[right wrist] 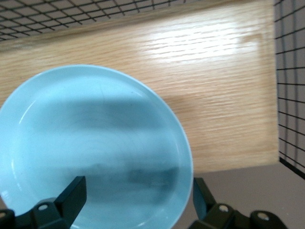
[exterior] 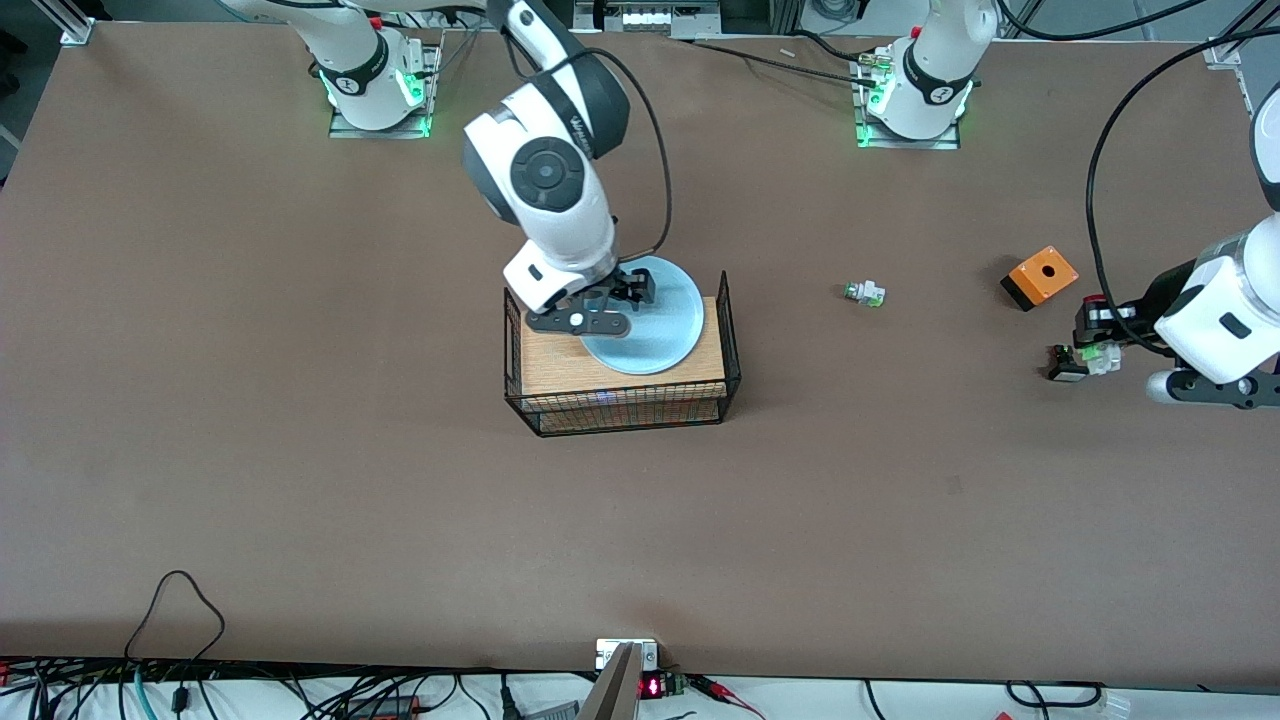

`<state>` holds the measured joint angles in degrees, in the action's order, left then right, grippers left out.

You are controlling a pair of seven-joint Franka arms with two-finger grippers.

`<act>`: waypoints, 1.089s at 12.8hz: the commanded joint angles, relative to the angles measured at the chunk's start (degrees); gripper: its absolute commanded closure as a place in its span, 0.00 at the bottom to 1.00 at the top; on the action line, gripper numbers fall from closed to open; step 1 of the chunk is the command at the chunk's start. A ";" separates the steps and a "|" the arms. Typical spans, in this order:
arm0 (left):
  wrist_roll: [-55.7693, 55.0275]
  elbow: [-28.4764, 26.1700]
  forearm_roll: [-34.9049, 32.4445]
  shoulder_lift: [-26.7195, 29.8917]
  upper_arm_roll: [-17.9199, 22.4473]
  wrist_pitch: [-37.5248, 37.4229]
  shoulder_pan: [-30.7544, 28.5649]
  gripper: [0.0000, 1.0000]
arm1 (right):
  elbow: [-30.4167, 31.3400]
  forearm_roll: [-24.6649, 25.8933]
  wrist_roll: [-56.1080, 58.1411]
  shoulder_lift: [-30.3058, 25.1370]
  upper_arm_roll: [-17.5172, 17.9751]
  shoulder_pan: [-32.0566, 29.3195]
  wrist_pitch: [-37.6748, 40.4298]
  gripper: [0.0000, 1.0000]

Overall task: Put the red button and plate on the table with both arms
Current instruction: 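Lower the held button toward the table beside the orange box with the left gripper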

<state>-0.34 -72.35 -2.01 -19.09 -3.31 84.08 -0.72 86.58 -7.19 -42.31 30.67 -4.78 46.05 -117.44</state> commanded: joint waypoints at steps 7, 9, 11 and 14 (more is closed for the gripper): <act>3.41 -20.26 2.10 10.38 8.85 12.40 7.31 1.00 | -1.59 0.09 4.25 -0.25 -1.19 -1.66 1.50 0.01; 3.85 -23.87 2.19 10.57 8.85 15.48 7.22 1.00 | -1.85 -3.61 3.56 -0.60 -1.37 -3.16 3.87 0.04; 5.69 -26.25 2.36 10.31 9.02 17.77 6.35 1.00 | -3.94 -5.12 1.53 -1.31 -1.11 -4.21 3.97 0.04; 5.96 -29.15 2.37 8.73 8.85 19.36 5.47 1.00 | -4.31 -4.59 0.91 -1.22 -0.93 -3.61 3.88 0.04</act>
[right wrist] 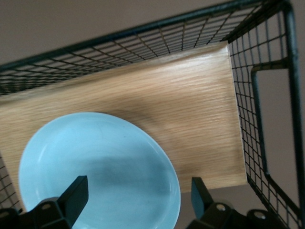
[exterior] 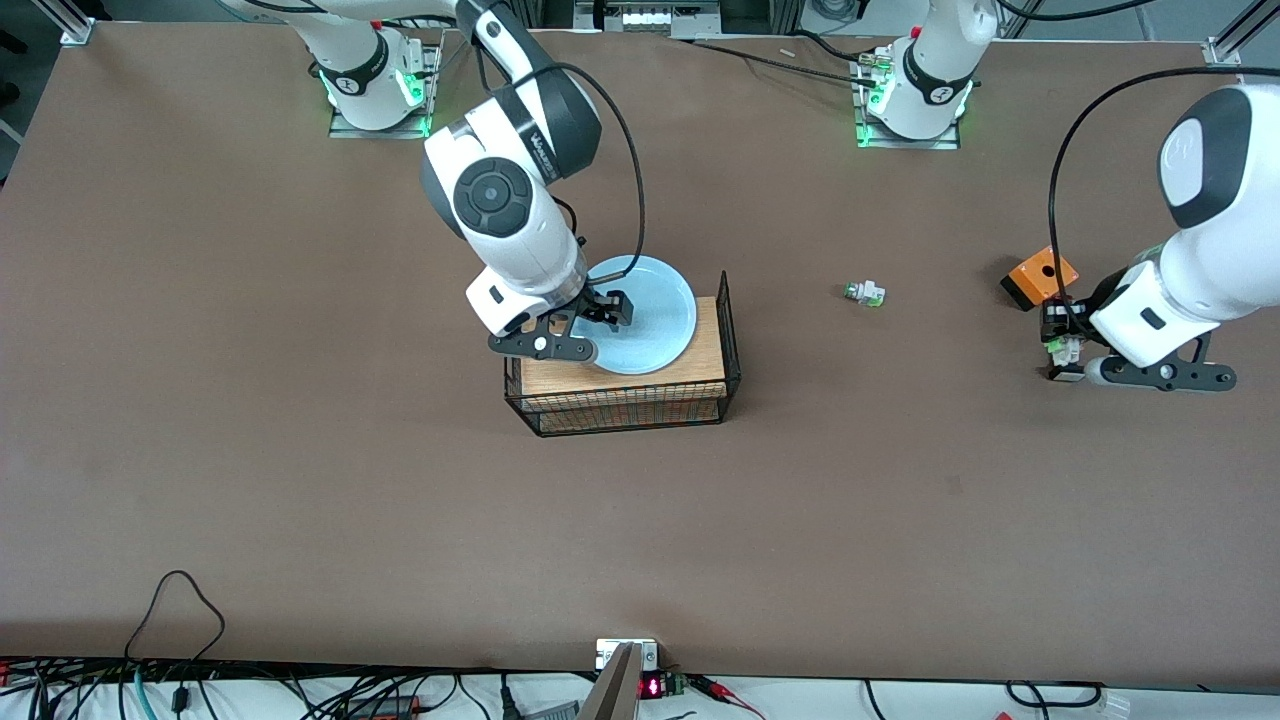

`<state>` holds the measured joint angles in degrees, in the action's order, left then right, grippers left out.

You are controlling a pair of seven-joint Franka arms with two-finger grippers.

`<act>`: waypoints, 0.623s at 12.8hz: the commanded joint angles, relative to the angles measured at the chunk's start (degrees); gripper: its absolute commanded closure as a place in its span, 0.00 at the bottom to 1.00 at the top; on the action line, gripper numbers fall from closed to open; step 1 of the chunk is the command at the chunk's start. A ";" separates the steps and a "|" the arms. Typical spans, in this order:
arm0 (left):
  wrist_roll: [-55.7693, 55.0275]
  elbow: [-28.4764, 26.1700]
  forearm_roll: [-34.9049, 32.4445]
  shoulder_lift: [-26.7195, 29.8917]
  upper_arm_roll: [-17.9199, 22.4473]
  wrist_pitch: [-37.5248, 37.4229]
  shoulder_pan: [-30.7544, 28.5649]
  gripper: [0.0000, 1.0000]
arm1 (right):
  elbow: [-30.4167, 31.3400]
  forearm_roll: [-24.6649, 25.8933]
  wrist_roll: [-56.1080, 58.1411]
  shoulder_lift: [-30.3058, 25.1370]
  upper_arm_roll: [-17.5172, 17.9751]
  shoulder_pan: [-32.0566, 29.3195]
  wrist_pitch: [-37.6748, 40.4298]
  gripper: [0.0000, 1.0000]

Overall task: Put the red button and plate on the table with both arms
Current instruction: 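Lower the held button toward the table beside the orange box with the left gripper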

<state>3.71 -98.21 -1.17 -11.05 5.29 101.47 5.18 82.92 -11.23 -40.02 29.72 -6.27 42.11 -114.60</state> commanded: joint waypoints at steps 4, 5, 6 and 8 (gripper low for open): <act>1.83 -7.17 1.52 -1.86 0.16 5.57 -1.04 1.00 | -0.57 2.52 -1.82 0.95 0.73 2.54 0.43 0.07; 1.83 -7.26 1.52 -3.08 0.16 5.84 -1.04 1.00 | -0.57 2.70 -1.64 1.13 0.64 2.62 0.43 0.07; 1.83 -7.43 1.52 -4.57 0.07 6.10 -1.04 1.00 | -0.57 2.79 -1.64 1.13 0.73 2.63 0.43 0.07; 1.74 -8.66 1.61 -6.95 0.07 7.59 -1.04 1.00 | -0.48 3.31 -1.55 1.13 0.73 2.71 0.35 0.07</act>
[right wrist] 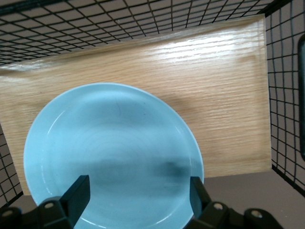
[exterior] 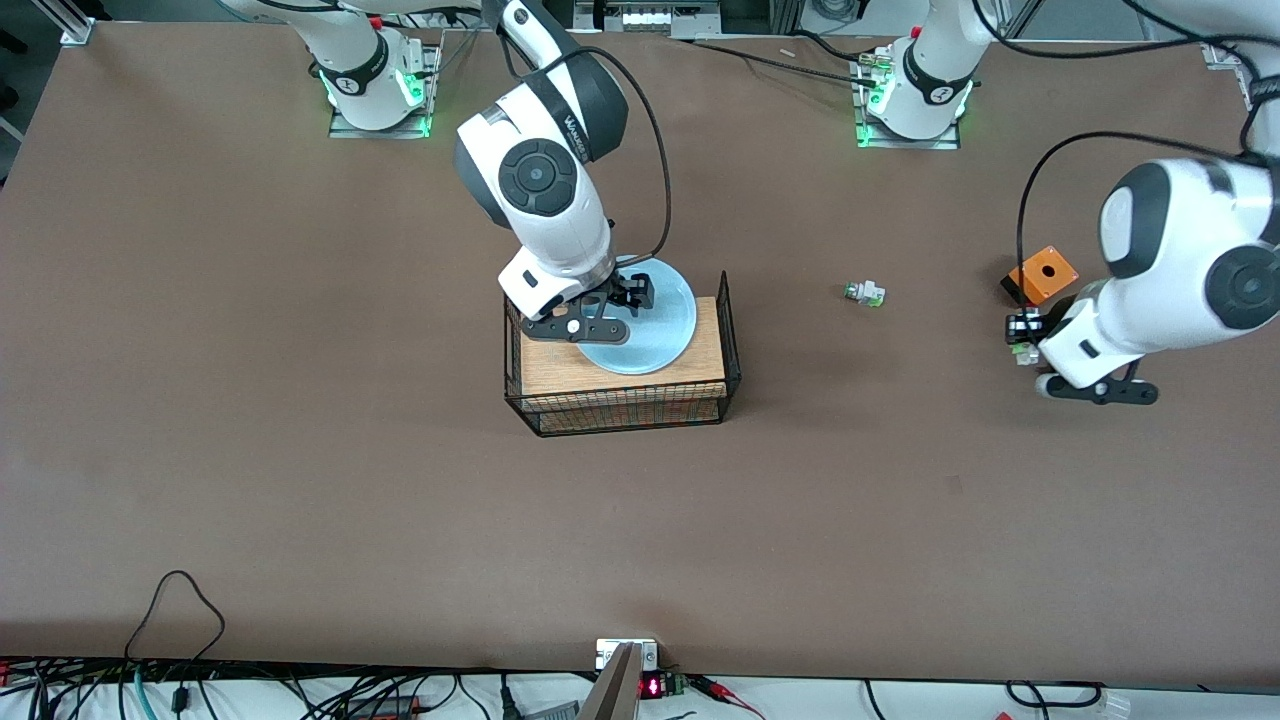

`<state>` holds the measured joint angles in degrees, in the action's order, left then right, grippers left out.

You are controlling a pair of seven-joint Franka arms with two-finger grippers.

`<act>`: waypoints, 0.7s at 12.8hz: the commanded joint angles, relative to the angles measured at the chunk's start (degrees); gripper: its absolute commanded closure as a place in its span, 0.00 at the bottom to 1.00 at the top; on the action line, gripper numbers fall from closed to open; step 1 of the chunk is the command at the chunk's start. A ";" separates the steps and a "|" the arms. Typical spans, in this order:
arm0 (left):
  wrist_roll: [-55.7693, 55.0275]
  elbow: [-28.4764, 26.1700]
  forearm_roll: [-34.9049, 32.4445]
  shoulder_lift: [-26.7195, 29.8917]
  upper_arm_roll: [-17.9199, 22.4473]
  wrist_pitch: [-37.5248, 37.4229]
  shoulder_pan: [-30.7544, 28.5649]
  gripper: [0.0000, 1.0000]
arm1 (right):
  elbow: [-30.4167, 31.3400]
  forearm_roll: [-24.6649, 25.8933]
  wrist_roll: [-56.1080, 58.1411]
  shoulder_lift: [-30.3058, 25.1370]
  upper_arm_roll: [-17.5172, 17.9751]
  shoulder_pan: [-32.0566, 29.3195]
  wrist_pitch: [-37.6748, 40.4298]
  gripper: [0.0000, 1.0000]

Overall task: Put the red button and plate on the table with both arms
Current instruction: 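Lower the held button toward the table beside the orange box with the left gripper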

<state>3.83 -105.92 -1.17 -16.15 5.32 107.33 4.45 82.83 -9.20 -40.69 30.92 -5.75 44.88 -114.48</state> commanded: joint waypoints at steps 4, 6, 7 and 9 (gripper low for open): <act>1.79 -3.31 1.69 -5.56 -2.49 8.66 -2.86 1.00 | 0.84 1.99 -0.80 -0.07 0.12 0.64 0.84 0.06; 1.79 -6.82 1.69 -5.74 -4.61 15.94 -4.45 1.00 | 1.37 2.08 -0.71 -0.15 0.12 0.74 0.84 0.06; 1.79 -8.75 1.69 -6.09 -4.70 19.89 -4.37 1.00 | 1.37 2.43 1.12 -0.15 0.12 0.74 0.84 0.06; 1.79 -12.80 1.69 -6.09 -4.79 26.76 -3.93 1.00 | 1.37 3.05 4.90 -0.68 -0.05 -0.40 0.93 0.06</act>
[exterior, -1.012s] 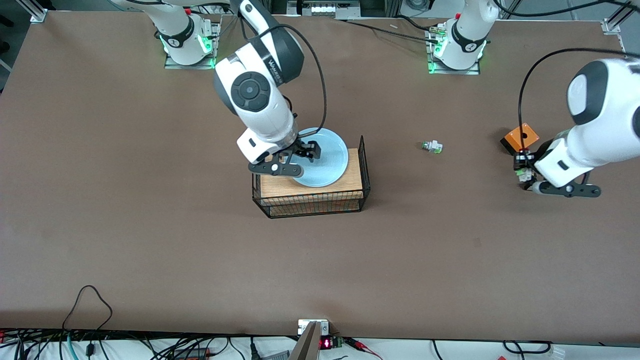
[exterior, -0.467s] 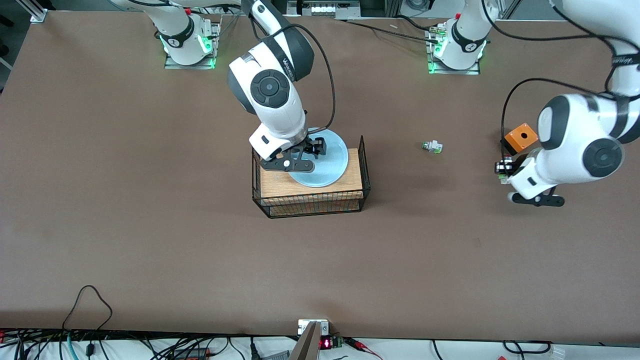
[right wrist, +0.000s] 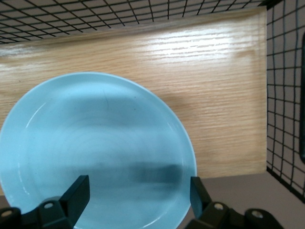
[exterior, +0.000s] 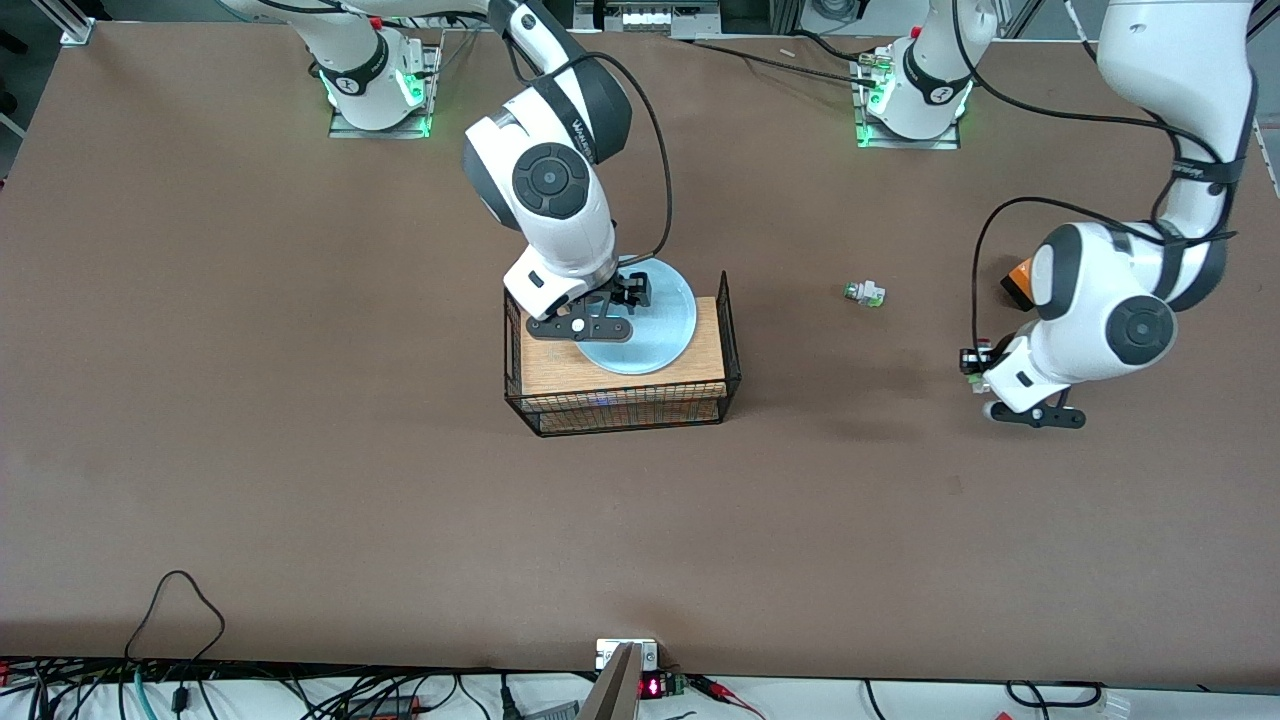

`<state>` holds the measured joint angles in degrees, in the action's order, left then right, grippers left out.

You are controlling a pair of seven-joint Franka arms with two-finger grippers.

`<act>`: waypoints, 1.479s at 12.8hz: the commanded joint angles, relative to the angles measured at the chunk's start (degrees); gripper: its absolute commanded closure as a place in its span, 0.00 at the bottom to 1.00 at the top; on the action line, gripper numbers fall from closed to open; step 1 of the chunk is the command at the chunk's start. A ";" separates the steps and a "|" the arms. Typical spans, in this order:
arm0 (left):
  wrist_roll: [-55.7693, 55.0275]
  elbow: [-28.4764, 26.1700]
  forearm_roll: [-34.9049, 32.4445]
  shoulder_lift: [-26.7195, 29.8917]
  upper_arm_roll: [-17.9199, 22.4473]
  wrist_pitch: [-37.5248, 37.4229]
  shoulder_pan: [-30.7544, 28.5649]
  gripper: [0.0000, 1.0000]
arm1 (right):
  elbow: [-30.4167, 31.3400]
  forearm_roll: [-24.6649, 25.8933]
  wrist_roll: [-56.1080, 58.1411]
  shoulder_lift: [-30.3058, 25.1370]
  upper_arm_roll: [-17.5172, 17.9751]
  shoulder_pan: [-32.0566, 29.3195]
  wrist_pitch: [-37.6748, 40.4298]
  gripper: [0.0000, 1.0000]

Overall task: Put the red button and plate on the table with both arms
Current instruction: 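Lower the held button toward the table beside the orange box with the left gripper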

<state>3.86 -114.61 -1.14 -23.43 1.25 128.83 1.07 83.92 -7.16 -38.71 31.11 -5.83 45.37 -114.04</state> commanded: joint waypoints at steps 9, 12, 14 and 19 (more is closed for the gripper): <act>1.50 -13.44 1.67 -0.38 -1.51 23.39 -0.45 0.85 | 0.02 0.83 9.88 -1.32 -0.06 -5.11 1.64 0.09; 1.59 -13.27 1.58 0.32 -1.51 22.95 -0.37 0.00 | 0.02 0.57 9.88 -1.23 -0.06 -5.03 -0.04 0.09; 1.50 -12.74 1.58 2.07 -1.60 21.56 -0.37 0.00 | 0.10 0.48 9.88 -1.05 0.03 -5.11 -1.35 0.09; 0.71 3.55 1.67 6.74 -1.60 -2.02 0.07 0.00 | 0.10 0.92 9.97 0.17 0.29 -3.54 -2.06 0.09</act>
<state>3.79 -120.30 -1.13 -18.10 -0.03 139.28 1.06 83.77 -6.80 -29.25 30.68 -5.87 40.96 -115.30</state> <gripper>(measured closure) 0.000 0.084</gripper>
